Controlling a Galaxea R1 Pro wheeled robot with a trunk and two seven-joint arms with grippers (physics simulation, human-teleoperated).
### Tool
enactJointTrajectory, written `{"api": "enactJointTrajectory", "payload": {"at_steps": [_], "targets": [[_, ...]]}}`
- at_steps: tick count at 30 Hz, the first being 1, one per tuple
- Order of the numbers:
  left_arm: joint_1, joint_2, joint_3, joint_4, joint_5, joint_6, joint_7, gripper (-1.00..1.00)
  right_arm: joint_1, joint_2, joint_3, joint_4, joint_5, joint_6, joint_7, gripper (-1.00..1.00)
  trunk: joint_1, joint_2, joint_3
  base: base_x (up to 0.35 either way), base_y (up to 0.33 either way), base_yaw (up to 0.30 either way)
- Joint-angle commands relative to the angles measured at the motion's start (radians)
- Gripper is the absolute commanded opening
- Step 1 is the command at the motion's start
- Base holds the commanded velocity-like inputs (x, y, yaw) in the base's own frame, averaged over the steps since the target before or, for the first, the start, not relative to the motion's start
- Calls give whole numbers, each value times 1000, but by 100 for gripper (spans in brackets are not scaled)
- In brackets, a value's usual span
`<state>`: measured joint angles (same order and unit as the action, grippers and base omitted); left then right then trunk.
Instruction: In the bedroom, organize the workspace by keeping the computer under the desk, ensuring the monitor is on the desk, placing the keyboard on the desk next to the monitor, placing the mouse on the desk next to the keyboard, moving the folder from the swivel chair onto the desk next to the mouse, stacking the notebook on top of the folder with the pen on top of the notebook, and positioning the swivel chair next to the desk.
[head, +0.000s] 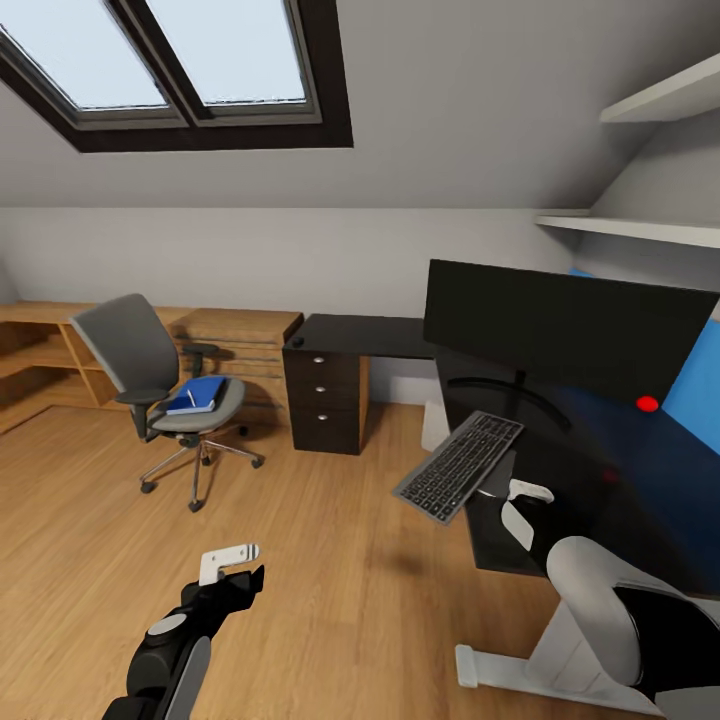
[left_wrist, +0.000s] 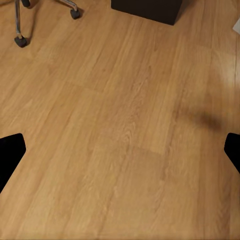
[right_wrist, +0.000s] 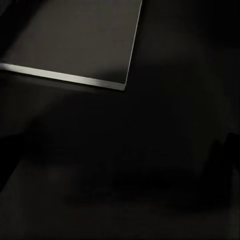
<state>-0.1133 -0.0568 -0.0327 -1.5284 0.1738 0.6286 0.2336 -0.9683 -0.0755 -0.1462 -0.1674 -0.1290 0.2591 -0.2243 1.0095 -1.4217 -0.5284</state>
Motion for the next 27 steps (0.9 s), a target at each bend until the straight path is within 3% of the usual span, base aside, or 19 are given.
{"api": "enactJointTrajectory", "payload": {"at_steps": [1, 27], "targets": [[-1, 0, -1, -1, 10, 4, 9, 100, 0, 0, -20, 19, -42, 4, 2, 100, 0, 0, -1, 0, 0, 9], [-1, 0, -3, 2, 10, 3, 10, 100, 0, -7, -21, 11, -42, 2, 0, 100, 0, 0, -1, 0, 0, 1]]}}
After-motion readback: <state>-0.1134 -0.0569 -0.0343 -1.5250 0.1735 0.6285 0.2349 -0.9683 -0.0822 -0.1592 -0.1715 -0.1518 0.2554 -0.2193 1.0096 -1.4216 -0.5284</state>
